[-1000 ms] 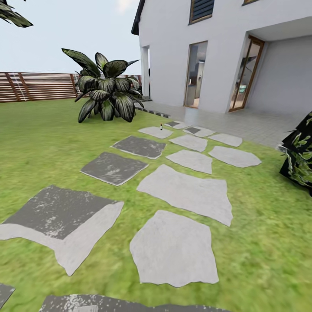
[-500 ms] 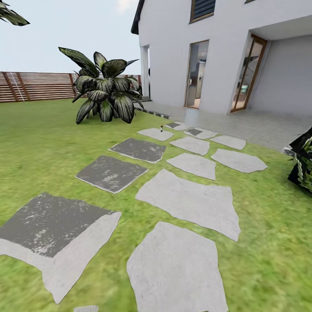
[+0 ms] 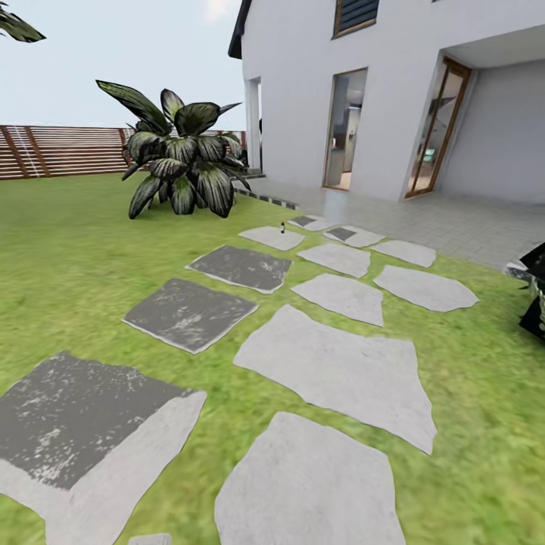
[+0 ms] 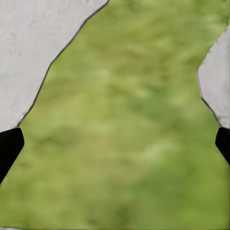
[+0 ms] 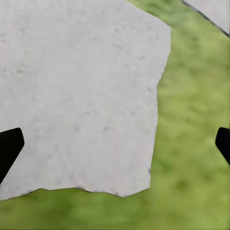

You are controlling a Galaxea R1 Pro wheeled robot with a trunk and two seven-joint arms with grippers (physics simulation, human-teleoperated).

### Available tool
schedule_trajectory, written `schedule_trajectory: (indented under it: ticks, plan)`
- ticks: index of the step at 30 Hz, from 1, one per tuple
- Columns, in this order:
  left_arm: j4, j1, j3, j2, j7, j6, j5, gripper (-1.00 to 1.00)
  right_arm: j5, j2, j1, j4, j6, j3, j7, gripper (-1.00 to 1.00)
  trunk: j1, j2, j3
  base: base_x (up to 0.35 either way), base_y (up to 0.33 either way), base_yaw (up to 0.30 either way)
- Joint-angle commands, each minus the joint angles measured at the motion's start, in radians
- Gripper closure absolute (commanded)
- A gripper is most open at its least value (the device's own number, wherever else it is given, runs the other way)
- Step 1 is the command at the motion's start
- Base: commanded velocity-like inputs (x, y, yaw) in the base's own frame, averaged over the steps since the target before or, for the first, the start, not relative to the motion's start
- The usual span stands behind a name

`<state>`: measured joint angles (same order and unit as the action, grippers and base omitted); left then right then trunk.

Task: In the garden, pick up the pesticide atomizer on the floor and spray pesticide onto both trees until each tree trunk is fully covered.

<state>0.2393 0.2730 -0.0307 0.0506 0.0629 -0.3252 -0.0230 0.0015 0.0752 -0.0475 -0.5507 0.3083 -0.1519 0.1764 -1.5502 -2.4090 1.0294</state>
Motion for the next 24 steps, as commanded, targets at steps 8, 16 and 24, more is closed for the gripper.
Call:
schedule_trajectory:
  ticks: [8, 16, 24]
  plan:
    - [0.000, 0.000, 0.000, 0.000, 0.000, 0.000, 0.000, -1.00, -0.001, 0.000, 0.000, 0.000, 0.000, 0.000, 0.000, -1.00, 0.000, 0.000, 0.000, 0.340, 0.000, 0.000]
    - [0.000, 0.000, 0.000, 0.000, 0.000, 0.000, 0.000, -1.00, -0.002, 0.000, 0.000, 0.000, 0.000, 0.000, 0.000, -1.00, 0.000, 0.000, 0.000, 0.340, 0.000, 0.000]
    - [0.000, 0.000, 0.000, 0.000, 0.000, 0.000, 0.000, -1.00, -0.002, 0.000, 0.000, 0.000, 0.000, 0.000, 0.000, -1.00, 0.000, 0.000, -0.001, 0.340, 0.000, -0.027]
